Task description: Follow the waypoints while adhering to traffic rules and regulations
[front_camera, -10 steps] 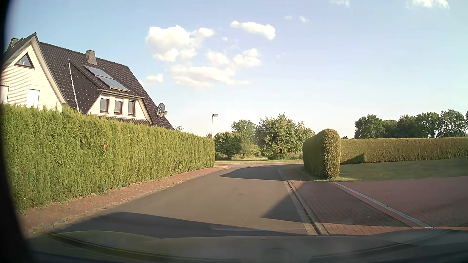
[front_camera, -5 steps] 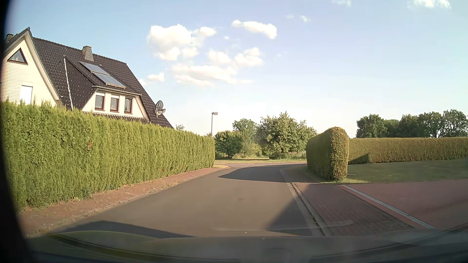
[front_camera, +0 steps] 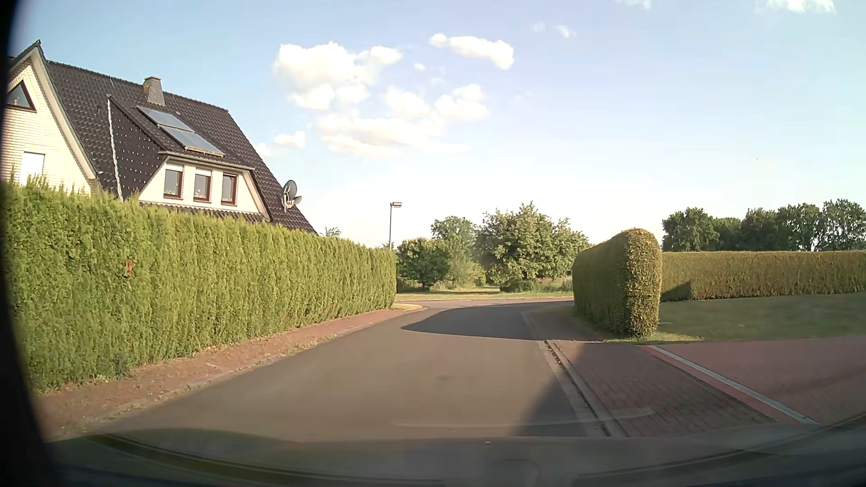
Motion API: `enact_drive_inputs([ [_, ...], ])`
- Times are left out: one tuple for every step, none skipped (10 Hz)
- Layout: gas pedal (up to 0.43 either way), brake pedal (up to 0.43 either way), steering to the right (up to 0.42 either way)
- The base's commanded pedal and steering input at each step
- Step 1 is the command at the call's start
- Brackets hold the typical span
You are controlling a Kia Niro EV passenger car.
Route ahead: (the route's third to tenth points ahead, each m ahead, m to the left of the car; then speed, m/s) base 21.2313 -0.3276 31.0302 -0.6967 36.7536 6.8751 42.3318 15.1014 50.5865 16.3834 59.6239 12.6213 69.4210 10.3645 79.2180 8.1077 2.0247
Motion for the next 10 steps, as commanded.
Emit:
enact_drive_inputs([
  [0.0,0.006,0.0],
  [0.0,0.006,0.0],
  [0.0,0.006,0.0],
  [0.0,0.012,0.0],
  [0.0,0.006,0.0],
  [0.0,0.006,0.0],
  [0.0,0.006,0.0],
  [0.0,0.006,0.0],
  [0.0,0.006,0.0],
  [0.0,0.006,0.0],
])
